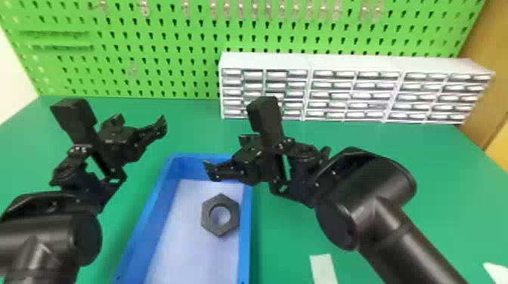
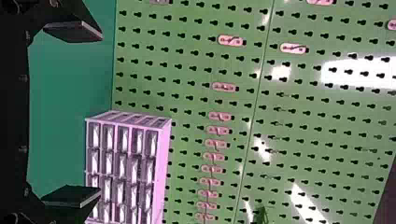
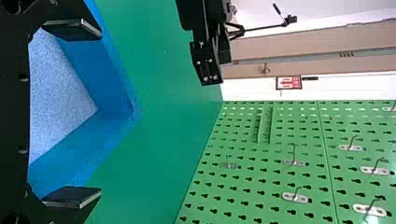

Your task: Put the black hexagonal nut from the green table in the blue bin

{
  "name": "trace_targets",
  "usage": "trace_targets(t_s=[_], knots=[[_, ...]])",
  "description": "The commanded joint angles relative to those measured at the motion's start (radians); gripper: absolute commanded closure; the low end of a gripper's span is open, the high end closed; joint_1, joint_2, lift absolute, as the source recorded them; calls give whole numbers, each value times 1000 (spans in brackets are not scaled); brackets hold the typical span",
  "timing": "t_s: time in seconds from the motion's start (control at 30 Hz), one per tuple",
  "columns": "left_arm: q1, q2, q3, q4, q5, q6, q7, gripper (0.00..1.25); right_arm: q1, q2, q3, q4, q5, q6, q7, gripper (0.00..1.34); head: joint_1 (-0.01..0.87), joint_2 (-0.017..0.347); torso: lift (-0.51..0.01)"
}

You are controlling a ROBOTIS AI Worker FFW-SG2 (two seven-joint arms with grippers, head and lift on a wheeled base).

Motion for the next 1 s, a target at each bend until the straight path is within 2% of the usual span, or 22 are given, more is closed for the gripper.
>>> trace_targets(t_s=[0.0,0.53,0.67,0.8,0.97], knots=[[0,0,0,0,0,0,1,124,-1,0,1,2,-2,0,0,114,666,32,-100],[0,0,2,0,0,0,1,124,3,5,-20,5,9,0,0,111,666,32,-100],[1,0,5,0,0,0,1,124,28,11,-78,5,35,-3,2,111,666,32,-100],[4,0,8,0,-2,3,1,124,74,17,-157,5,47,-80,2,114,666,32,-100],[12,0,18,2,-2,8,1,124,120,26,-258,4,139,-101,2,114,666,32,-100]])
